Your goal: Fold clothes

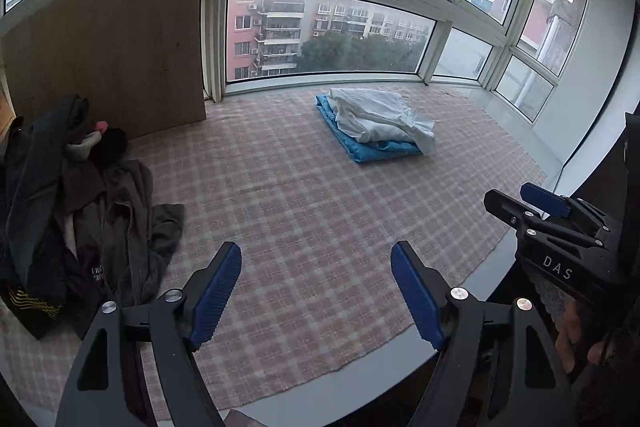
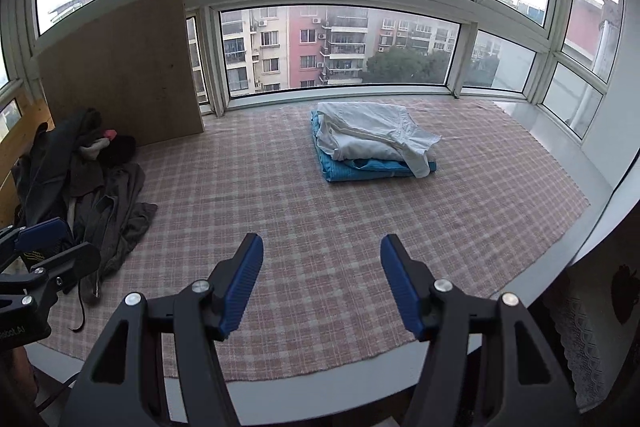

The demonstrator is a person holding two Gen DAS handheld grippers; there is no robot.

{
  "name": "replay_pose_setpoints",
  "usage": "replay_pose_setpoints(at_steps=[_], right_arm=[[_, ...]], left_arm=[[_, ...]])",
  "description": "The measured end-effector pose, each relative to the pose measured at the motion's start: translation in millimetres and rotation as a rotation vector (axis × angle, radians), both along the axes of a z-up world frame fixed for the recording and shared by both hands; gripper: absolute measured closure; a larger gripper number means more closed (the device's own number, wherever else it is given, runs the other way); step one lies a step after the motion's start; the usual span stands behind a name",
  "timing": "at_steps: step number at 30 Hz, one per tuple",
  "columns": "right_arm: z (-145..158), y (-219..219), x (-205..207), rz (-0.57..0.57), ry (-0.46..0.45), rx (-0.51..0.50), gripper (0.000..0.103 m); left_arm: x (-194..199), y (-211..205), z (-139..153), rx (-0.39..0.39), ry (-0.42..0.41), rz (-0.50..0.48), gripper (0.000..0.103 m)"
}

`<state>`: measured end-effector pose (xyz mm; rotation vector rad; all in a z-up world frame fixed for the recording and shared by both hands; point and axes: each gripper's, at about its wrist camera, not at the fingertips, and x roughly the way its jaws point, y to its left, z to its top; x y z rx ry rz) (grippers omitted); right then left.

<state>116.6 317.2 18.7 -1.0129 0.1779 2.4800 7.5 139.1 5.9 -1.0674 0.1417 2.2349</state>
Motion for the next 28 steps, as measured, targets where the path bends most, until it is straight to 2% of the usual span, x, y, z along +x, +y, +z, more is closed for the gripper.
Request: replay_pose_setpoints(at_steps=[9, 19, 24, 28], right_arm=[[5.7, -17.8, 28.9, -0.025, 0.016, 0.03, 0.042], [4.2, -19.8, 39.8, -0.014, 0.007, 0.035, 0.042], [6.0, -20.5, 43.3, -0.016, 0.014, 0.049, 0.042], [7.2, -17.9, 43.9, -0.018, 0.017, 0.058, 0.042]], left_arm=[[27.0, -9.8, 8.3, -0.006, 0.049, -0.023, 0.027], [42.8, -15.1, 14.8, 0.013, 0.061, -0.022, 0.027], [44.1, -15.8, 17.6, 0.051, 0.023, -0.03, 0.027], [49.2, -14.5, 21.9, 0.058, 0.05, -0.03, 0.027]])
